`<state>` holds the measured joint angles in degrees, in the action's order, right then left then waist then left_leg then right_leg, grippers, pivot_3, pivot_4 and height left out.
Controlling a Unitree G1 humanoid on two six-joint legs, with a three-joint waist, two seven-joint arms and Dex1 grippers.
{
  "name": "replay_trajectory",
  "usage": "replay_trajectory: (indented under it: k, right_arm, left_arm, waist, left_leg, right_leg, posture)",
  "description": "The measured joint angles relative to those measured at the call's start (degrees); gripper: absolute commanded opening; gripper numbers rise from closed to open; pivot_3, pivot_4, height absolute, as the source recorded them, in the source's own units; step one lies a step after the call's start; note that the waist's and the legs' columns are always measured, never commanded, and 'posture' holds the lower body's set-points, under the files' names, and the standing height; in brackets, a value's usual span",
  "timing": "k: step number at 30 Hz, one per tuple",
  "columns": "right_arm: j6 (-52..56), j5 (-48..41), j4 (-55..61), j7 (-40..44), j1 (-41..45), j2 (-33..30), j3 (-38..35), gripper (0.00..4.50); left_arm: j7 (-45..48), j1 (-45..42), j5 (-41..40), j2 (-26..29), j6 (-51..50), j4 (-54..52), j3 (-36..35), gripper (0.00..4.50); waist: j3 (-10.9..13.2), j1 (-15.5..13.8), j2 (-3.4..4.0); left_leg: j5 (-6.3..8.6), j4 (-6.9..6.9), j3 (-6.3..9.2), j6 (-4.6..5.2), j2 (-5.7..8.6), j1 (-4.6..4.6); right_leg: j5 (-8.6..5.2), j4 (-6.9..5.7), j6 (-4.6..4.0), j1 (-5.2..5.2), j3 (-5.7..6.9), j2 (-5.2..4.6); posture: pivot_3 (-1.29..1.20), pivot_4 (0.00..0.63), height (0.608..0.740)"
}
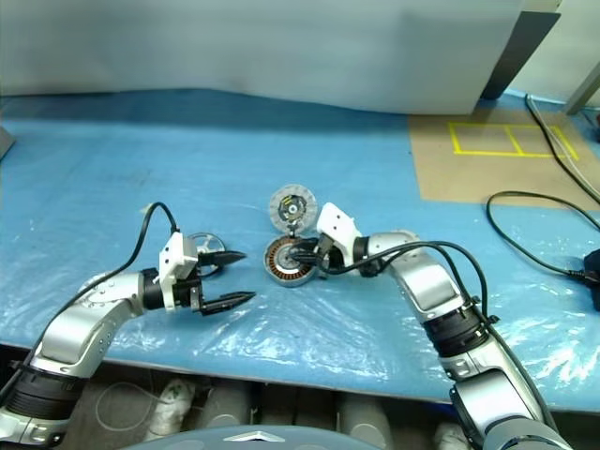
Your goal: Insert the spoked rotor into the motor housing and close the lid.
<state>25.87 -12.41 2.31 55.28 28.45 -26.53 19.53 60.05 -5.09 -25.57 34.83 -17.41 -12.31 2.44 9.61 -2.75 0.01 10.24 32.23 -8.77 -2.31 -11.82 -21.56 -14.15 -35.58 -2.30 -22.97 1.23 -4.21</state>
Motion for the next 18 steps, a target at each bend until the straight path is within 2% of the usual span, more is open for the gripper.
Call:
replay_trajectory:
  k: [8,18]
  right_arm:
    - [-2.7,1.5,-2.8,3.2,0.5,0.7,1.4,0.55]
    - [-5.9,4.4,-8.0,1.9,1.1,2.5,1.5,0.55]
  left_arm:
    - [-1.1,0.8,0.0,-0.3,0.7,-0.4,0.0,4.39]
    - [-1.7,0.6,0.0,-1.3,1.2,-0.4,0.1,4.39]
  waist:
    - [0.0,0.0,-0.01]
    - [0.0,0.0,-0.01]
  left_leg:
    - [0.0,0.07,0.0,0.0,-0.02,0.01]
    - [0.0,0.14,0.0,0.01,-0.02,0.0]
  right_leg:
    - [0.0,-0.07,0.0,0.0,0.01,0.0]
    - [0.0,-0.12,-0.01,0.0,0.0,0.0]
  posture:
    - [0.0,0.15,0.74]
    - [0.0,0.15,0.74]
